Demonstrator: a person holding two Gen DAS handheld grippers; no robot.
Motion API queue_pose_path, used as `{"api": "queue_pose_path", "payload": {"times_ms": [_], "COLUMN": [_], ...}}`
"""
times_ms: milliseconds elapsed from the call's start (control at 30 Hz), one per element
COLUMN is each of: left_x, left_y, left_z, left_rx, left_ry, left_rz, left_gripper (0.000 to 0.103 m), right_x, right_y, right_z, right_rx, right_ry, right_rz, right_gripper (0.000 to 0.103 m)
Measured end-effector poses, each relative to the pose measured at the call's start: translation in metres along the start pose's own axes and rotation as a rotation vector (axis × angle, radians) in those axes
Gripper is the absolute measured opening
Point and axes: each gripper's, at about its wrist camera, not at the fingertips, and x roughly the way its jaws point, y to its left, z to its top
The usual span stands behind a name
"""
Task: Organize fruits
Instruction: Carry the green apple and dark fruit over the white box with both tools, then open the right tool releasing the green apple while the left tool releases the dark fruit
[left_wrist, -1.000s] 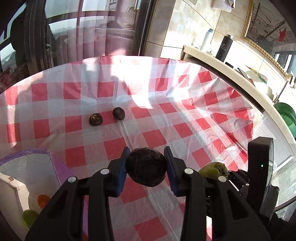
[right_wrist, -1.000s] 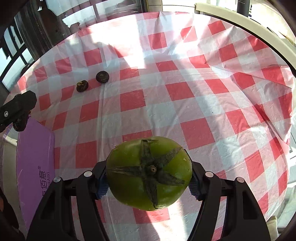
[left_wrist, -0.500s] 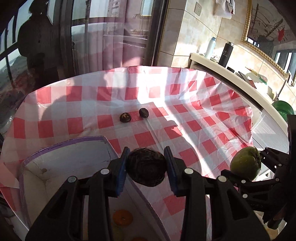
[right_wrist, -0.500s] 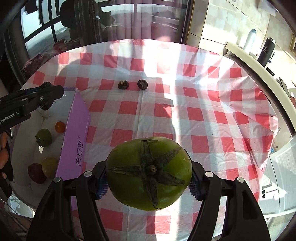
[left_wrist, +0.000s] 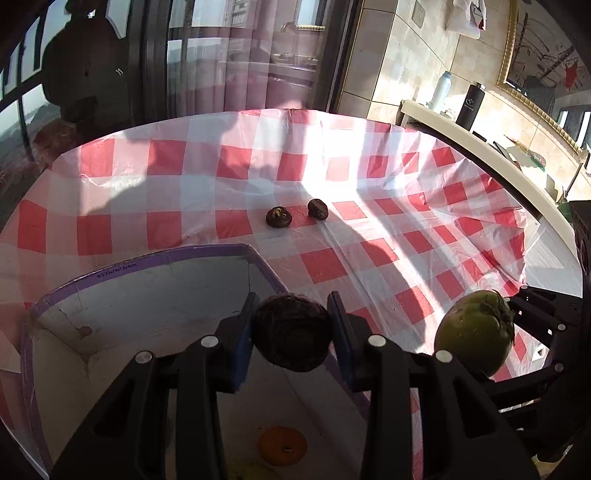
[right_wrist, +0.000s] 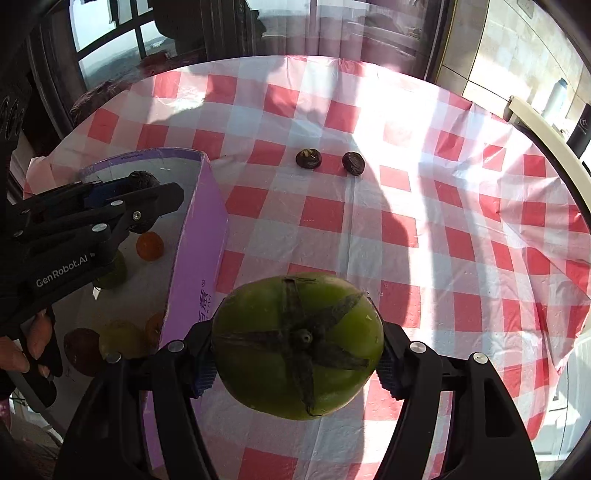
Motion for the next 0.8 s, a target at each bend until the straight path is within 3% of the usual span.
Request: {"api": "queue_pose_path", "payload": {"times_ms": [233, 400, 533, 700, 800], "left_x": [0.005, 0.024, 0.036, 0.043, 0.055], "left_y": [0.074, 0.114, 0.13, 0.134, 0.134], "left_z": [-0.007, -0.023, -0.034, -0.033, -0.037], "left_rx": [-0.055, -0.052, -0.047, -0.076, -0.083], "left_ry": [0.05, 0.142, 0.195, 0.214, 0.244], "left_rz": [0.102, 0.156, 0.167, 0.157, 0.167], "left_gripper": [0.038, 0.038, 0.038, 0.038, 0.038], "right_x": [-0.004, 0.018, 0.051, 0.079, 0.09], "right_y": [0.106, 0.155, 0.159, 0.145, 0.15], "right_z": [-0.002, -0.012, -0.009, 0.001, 0.005], "right_rx": [-0.265, -0.44, -0.439, -0.325, -0.358], "right_ry": [0.023, 0.097, 0.18, 0.281, 0.328], "right_rz": [0.184, 0.236, 0.23, 0.227, 0.183], "right_gripper": [0.067, 0.067, 0.067, 0.067, 0.067]}}
